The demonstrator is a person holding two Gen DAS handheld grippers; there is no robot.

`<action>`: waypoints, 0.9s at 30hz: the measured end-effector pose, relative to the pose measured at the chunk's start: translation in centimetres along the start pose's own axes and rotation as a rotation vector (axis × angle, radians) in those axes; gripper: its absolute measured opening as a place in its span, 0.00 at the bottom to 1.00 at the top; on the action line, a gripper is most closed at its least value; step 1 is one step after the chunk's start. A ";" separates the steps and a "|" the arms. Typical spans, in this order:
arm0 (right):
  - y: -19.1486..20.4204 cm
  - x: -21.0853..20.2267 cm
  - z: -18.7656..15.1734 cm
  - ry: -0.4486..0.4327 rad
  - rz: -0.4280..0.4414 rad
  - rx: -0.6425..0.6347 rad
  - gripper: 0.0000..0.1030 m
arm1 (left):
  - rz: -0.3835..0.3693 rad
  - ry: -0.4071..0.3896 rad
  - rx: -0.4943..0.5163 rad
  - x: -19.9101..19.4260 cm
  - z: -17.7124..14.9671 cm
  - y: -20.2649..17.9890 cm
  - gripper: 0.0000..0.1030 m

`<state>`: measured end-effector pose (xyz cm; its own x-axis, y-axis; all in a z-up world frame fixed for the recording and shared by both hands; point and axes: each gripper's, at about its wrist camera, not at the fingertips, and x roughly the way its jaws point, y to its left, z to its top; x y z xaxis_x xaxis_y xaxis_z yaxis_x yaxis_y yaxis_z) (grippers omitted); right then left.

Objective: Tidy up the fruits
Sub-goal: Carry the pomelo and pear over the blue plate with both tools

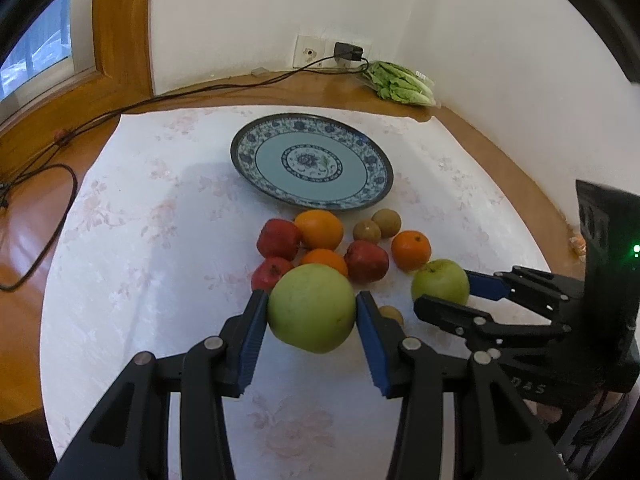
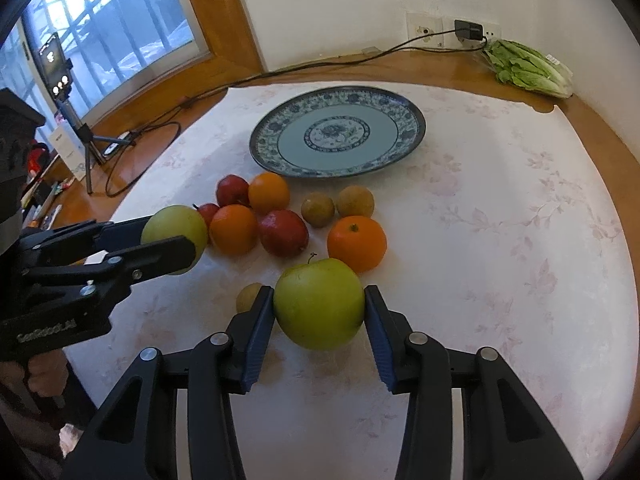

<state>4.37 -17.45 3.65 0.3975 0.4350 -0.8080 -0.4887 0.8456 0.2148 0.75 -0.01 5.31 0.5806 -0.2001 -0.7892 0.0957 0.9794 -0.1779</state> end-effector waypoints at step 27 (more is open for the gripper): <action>-1.0 -3.6 8.2 -0.091 0.016 -0.017 0.44 | -0.015 -0.079 0.061 -1.0 8.3 0.4 0.46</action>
<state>9.76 -17.32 10.87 0.4577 0.4753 -0.7514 -0.5081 0.8333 0.2177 6.95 0.77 10.89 0.6401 -0.2144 -0.7377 0.1524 0.9766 -0.1516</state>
